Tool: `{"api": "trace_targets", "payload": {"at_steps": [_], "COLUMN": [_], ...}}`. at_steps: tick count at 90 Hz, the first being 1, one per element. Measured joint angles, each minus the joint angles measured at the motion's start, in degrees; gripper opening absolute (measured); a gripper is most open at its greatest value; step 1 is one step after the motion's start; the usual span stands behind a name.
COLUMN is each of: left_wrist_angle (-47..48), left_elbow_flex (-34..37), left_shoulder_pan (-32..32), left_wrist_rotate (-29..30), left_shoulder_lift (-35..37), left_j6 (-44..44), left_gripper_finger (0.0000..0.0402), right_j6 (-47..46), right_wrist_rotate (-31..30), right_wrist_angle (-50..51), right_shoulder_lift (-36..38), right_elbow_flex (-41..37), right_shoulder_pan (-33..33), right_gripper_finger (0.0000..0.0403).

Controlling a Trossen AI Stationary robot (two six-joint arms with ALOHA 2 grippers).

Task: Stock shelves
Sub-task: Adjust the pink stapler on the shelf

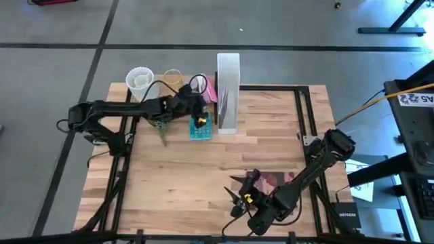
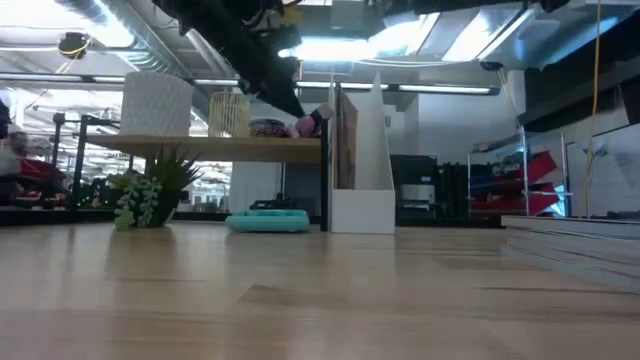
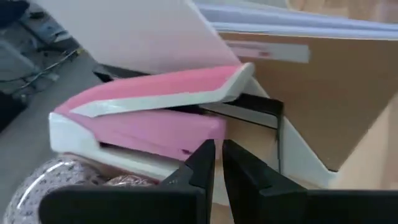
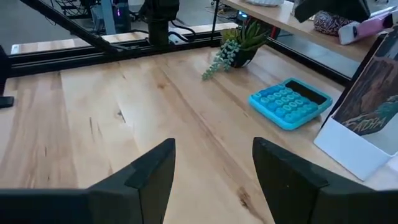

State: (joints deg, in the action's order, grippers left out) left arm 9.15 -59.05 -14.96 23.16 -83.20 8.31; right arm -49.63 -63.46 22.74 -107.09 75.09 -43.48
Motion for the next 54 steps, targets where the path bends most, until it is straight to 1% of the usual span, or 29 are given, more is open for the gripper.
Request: {"api": "trace_targets", "payload": {"at_steps": [54], "left_wrist_angle": [4.8], "left_elbow_flex": [0.2], "left_shoulder_pan": [-0.04], "left_wrist_rotate": [0.36], "left_shoulder_lift": [-1.97], "left_j6": [-3.93], "left_gripper_finger": [0.0014], "right_j6": [-0.02], "right_wrist_rotate": [0.02], "right_wrist_angle": [-0.43], "right_shoulder_lift": [0.0], "right_elbow_flex": [0.0], "right_shoulder_pan": [0.0], "right_gripper_finger": [0.0198]}}
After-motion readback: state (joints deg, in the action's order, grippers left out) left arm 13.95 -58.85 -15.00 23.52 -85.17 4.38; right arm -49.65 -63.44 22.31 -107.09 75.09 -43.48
